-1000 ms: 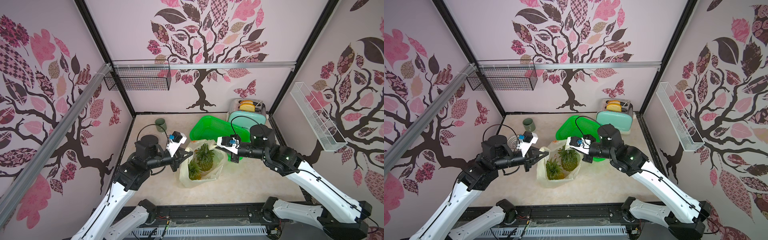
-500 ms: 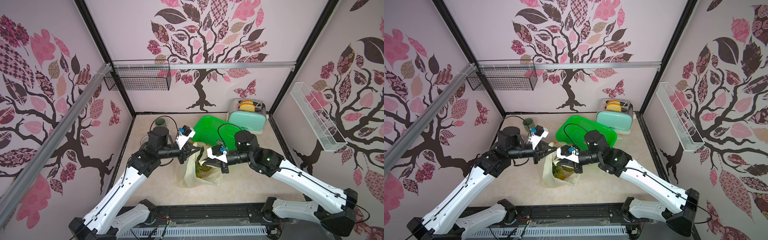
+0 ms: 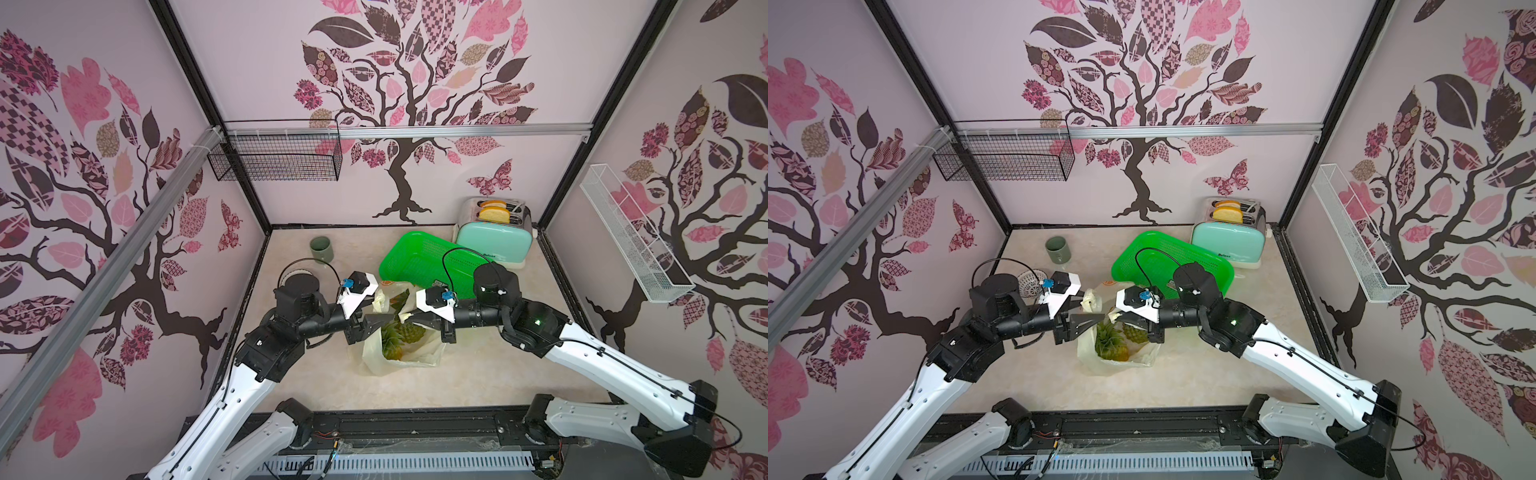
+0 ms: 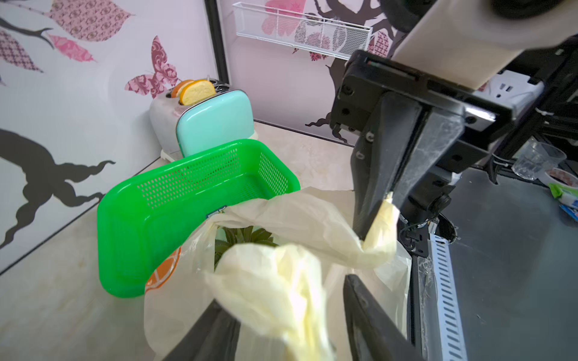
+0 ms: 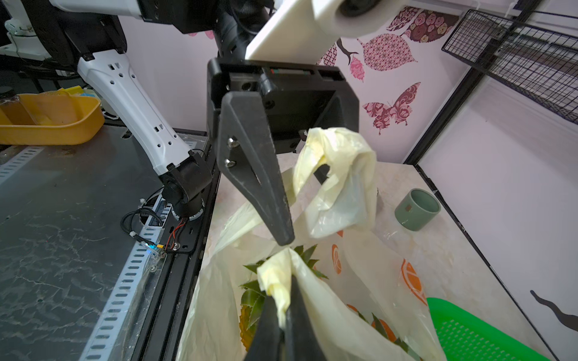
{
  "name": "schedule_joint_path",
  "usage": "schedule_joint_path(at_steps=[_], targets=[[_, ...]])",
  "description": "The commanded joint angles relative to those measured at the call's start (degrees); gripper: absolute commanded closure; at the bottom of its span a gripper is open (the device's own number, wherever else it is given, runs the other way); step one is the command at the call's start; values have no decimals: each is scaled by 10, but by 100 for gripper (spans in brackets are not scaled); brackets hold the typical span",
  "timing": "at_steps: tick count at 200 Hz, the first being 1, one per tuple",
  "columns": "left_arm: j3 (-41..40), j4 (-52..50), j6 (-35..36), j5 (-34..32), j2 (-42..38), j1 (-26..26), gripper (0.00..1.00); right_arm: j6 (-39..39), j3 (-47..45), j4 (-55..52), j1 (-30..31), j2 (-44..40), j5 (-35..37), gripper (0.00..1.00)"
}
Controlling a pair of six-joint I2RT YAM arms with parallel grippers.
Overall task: Place the pineapple into a plastic bag & tie a knot
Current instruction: Cross the plastic bag at the center of the board.
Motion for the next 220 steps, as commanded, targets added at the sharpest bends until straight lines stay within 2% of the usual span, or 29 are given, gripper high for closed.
schedule_joint_path(at_steps=[1, 32, 59, 76, 102, 120, 153, 220], targets=[[-26, 18, 43, -29, -31, 2, 37, 6, 5, -1, 2, -11, 6, 100], [-69, 49, 71, -57, -66, 3, 36, 5, 9, -8, 2, -11, -2, 100], [-86, 73, 75, -37, -69, 3, 41, 3, 13, -13, 2, -8, -2, 100], [-86, 75, 76, -14, -56, 2, 51, 3, 17, -16, 2, -6, -7, 100], [-83, 86, 76, -1, -38, 2, 75, 2, 25, -20, 2, -2, -20, 100], [-81, 97, 74, -1, -27, 2, 81, 9, 32, -14, 2, 6, -36, 100], [-78, 107, 74, 26, 2, 2, 83, 38, 46, 28, 2, 33, -62, 100], [-66, 100, 96, 67, 47, 2, 87, 34, 59, 50, 2, 77, -53, 100]])
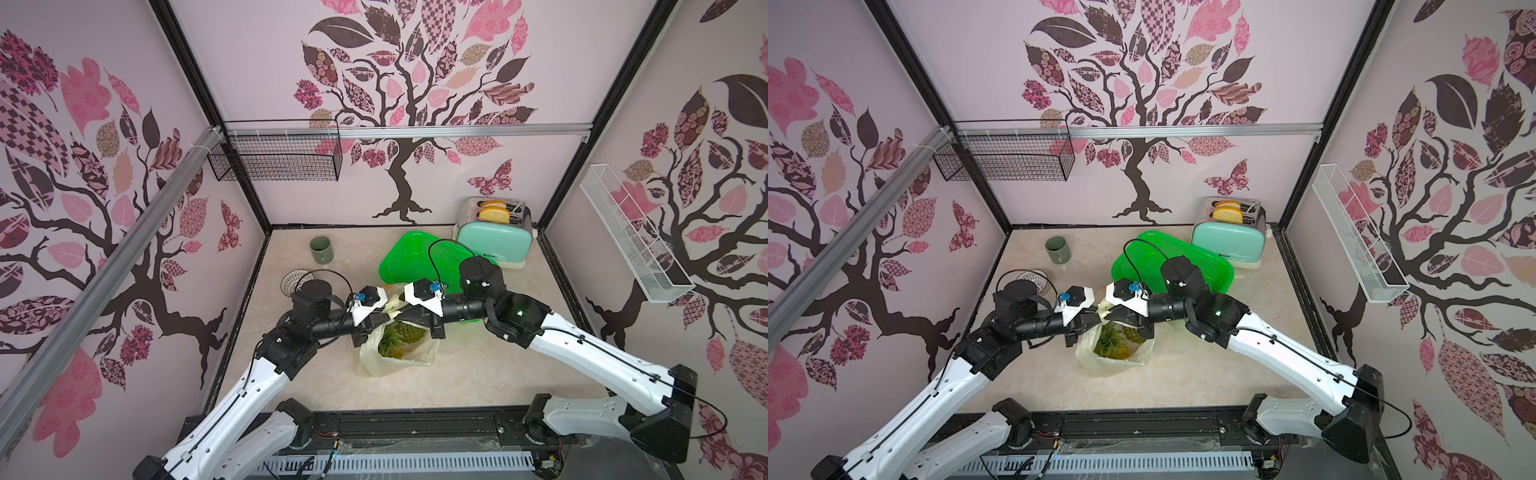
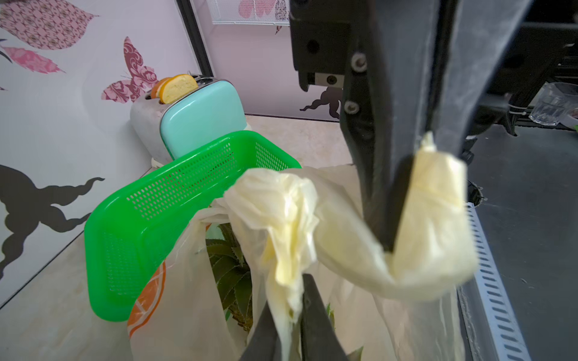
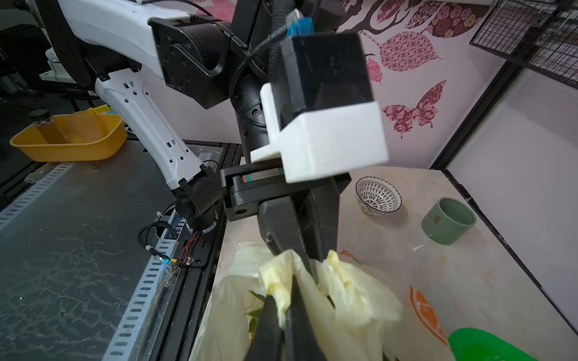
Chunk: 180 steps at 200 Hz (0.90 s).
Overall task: Place the pineapple into a plastic bag & tie a knot
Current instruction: Cross the plastic bag at the center of the board.
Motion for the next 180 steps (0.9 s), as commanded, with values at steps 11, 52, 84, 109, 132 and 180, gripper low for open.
schedule_joint_path(at_steps=[11, 52, 84, 109, 132, 180], targets=[[18, 10, 14, 27, 10, 3, 87, 2, 31, 15, 2, 10, 4, 100], [20, 19, 8, 36, 13, 2, 86, 9, 41, -20, 2, 0, 30, 84], [21, 23, 3, 31, 19, 3, 85, 10, 34, -37, 2, -27, 39, 63], [19, 32, -3, 30, 21, 2, 85, 23, 32, -42, 2, -52, 38, 57], [23, 34, -2, 30, 26, 2, 85, 37, 29, -36, 2, -75, 42, 56], [28, 47, -7, 35, 35, 2, 85, 104, 45, -6, -1, -80, 168, 57]])
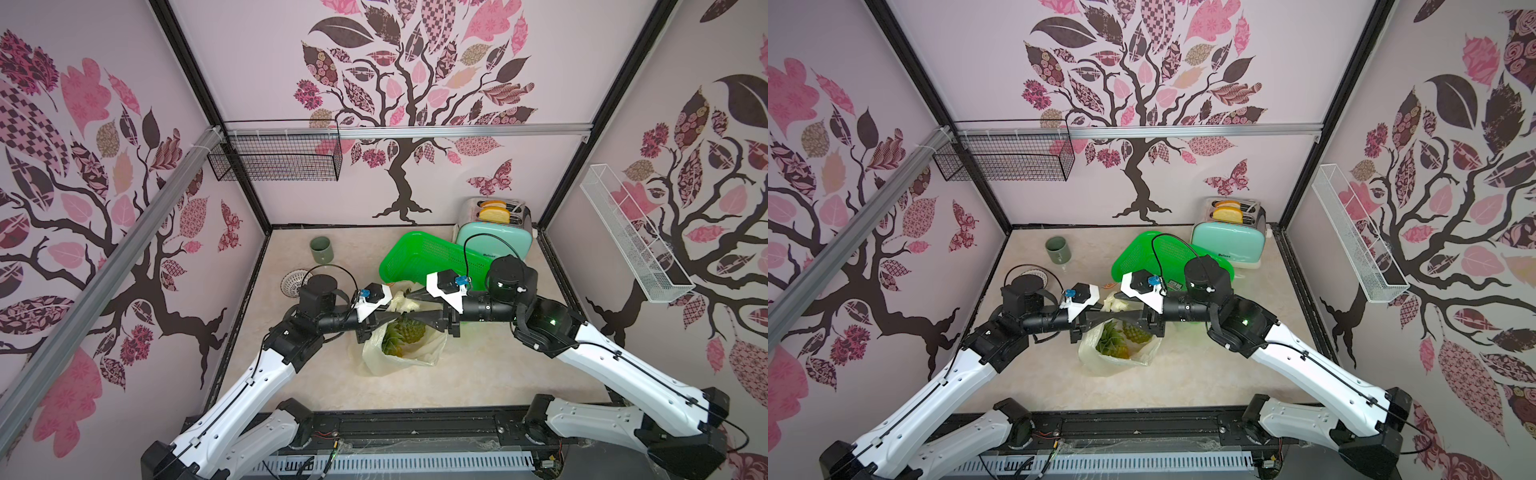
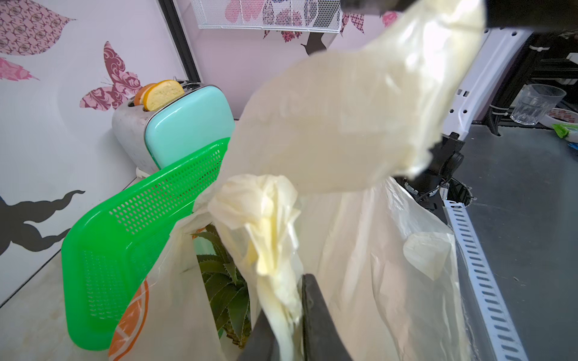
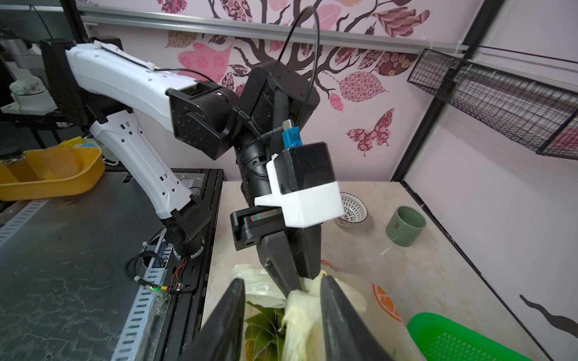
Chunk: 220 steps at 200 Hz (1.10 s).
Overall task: Place the pineapple into a plastic bag & tie a knot
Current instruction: Cross the plastic bag at the center of the board.
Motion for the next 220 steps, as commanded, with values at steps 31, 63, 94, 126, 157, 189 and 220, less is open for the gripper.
schedule_joint_path(at_steps=[31, 63, 94, 126, 157, 189, 220], targets=[[20, 15, -6, 10, 3, 3, 85, 86, 37, 5, -32, 3, 109, 53], [21, 16, -5, 8, 7, 2, 86, 131, 40, 2, -69, -5, 78, 49], [25, 16, -5, 4, 10, 2, 86, 147, 45, 9, -76, -18, 41, 40], [28, 21, -8, -5, 11, 2, 86, 145, 64, 2, -76, -39, 20, 35], [28, 32, -11, -16, 12, 2, 86, 75, 68, -35, -79, -61, 56, 28], [33, 48, -18, -31, 12, 3, 86, -1, 84, -113, -152, -43, -60, 24], [40, 50, -17, -28, 20, 2, 86, -109, 79, -163, -163, -26, -144, 9]])
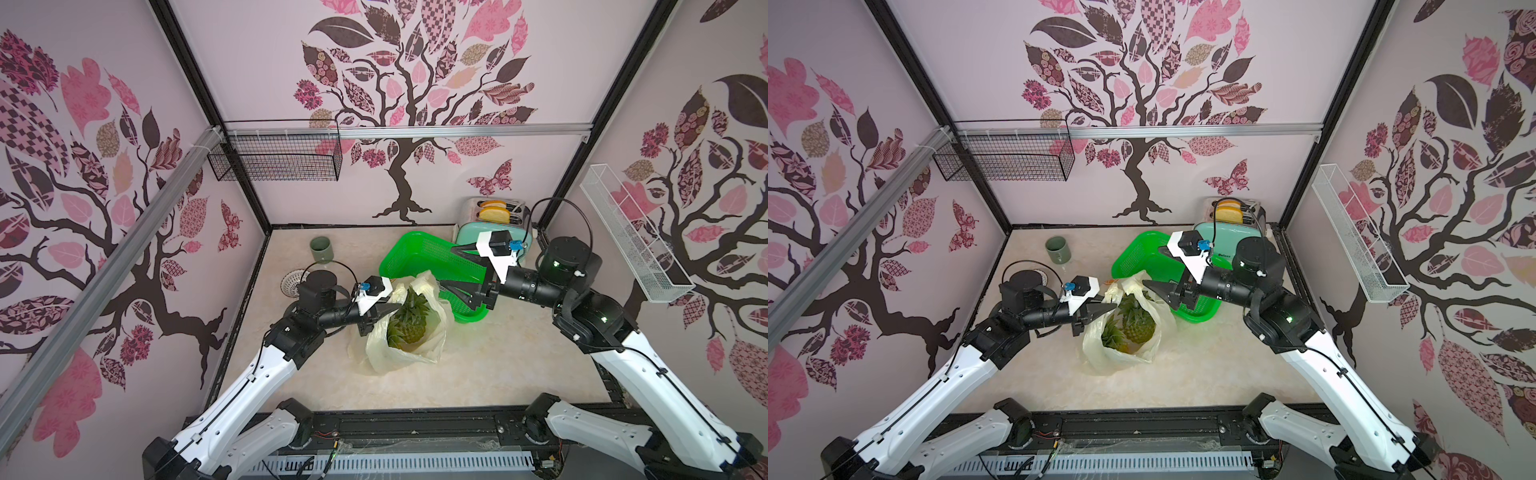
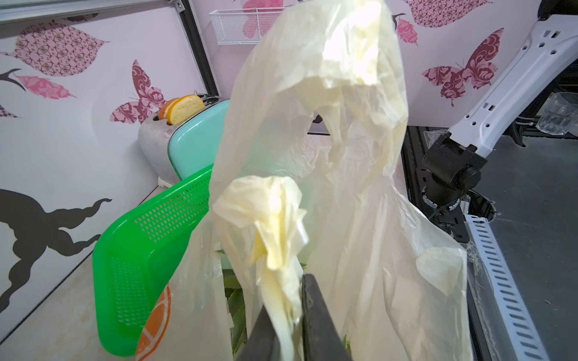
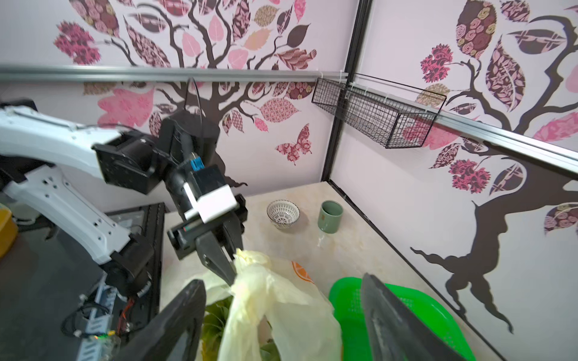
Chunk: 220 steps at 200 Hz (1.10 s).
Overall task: Place the pineapple into a plastic bag & tie a knot
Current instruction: Cross the plastic bag at the center of the board.
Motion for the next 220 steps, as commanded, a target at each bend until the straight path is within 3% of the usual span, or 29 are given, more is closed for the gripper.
schedule_joint_path(at_steps=[1, 27, 36, 108, 140, 220], targets=[[20, 20, -4, -3, 5, 3, 86, -104, 4, -69, -2, 11, -98, 8], [22, 20, -1, 1, 12, 2, 86, -132, 27, -80, -3, 47, -113, 10], [24, 22, -2, 2, 13, 2, 85, -141, 41, -89, -3, 64, -118, 14], [30, 39, -11, 9, 24, 2, 86, -156, 60, -107, -3, 125, -165, 69], [32, 44, -13, 10, 29, 2, 85, -138, 48, -93, -3, 129, -194, 99], [36, 36, -10, 25, 33, 2, 82, -121, 42, -79, 28, 159, -202, 100]])
